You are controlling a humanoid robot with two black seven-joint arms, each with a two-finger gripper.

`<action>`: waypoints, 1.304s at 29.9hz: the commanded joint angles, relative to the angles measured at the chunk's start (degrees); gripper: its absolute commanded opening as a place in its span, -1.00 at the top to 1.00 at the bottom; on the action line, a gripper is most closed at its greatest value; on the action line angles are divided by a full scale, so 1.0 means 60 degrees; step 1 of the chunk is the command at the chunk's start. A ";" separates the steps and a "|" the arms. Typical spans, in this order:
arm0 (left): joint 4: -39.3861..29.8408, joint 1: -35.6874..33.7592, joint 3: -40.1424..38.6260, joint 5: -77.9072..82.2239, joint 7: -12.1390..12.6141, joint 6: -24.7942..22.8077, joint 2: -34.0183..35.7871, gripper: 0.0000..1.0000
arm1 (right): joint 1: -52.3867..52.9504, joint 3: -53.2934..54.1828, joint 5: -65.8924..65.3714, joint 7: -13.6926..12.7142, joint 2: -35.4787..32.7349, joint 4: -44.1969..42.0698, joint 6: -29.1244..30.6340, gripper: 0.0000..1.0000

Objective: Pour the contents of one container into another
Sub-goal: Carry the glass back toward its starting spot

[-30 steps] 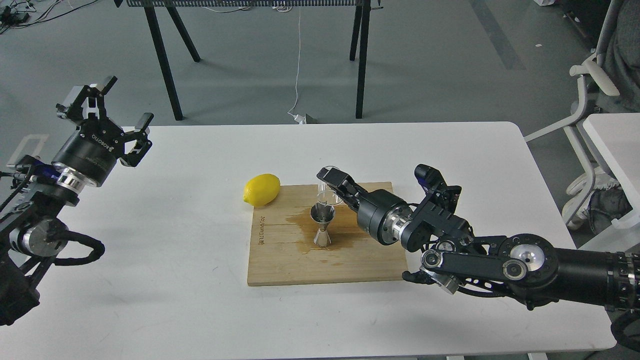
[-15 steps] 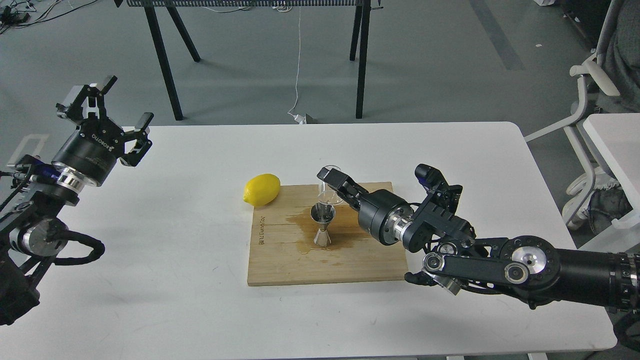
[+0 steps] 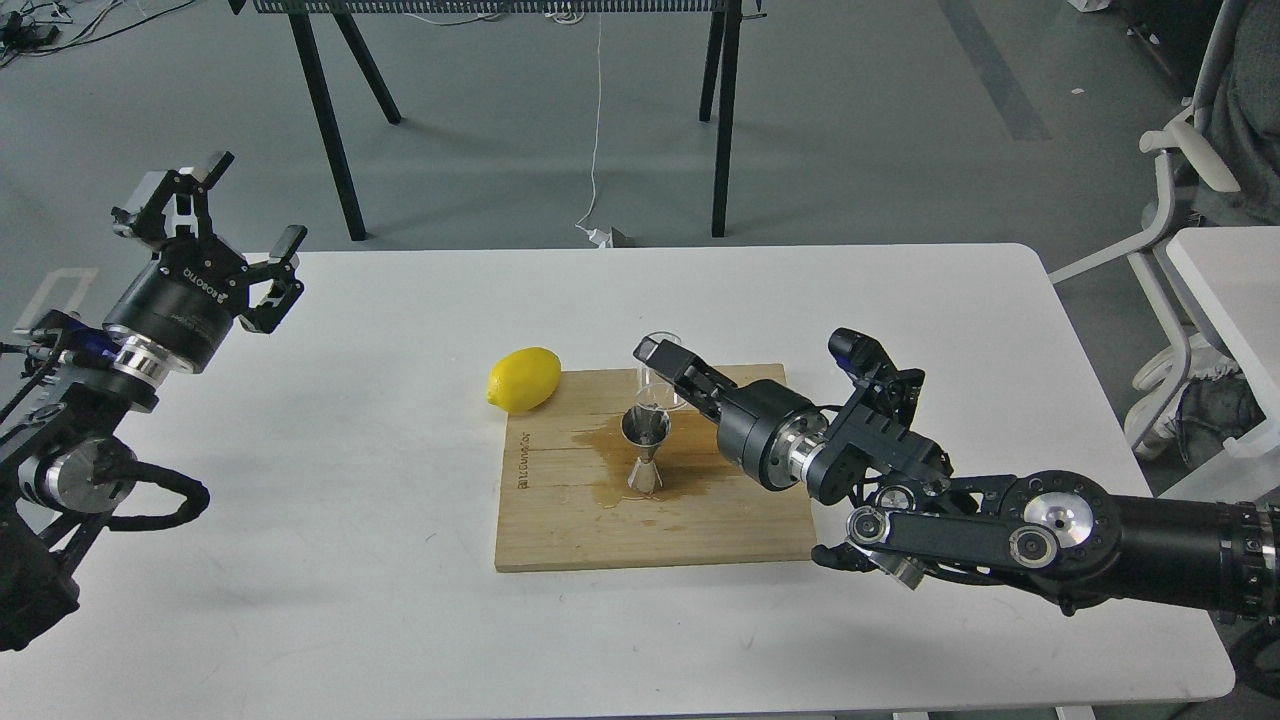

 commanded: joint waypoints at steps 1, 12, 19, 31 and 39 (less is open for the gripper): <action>0.0000 0.0000 -0.0007 0.0000 0.0000 0.0000 0.0000 -0.91 | -0.0356 0.0871 0.0808 0.0018 -0.0028 0.0093 0.0000 -0.03; 0.0000 0.0000 0.0008 0.0000 0.0000 0.0000 0.0000 -0.91 | -0.2435 0.5336 0.3166 0.0164 0.0075 0.0108 0.0000 -0.03; 0.0000 0.0000 0.0008 0.0000 0.0000 0.0000 0.0000 -0.91 | -0.4616 0.8969 0.4807 0.0164 0.0324 0.0108 0.0000 -0.03; 0.0000 0.0029 0.0022 0.0000 0.0000 0.0000 -0.0015 -0.91 | -0.8134 1.3045 0.7033 0.0135 0.0807 -0.0228 0.1574 -0.03; 0.0000 0.0088 0.0022 0.0000 0.0000 0.0000 -0.0015 -0.91 | -0.8648 1.3252 0.9378 0.0106 0.0807 -0.1414 0.2483 -0.03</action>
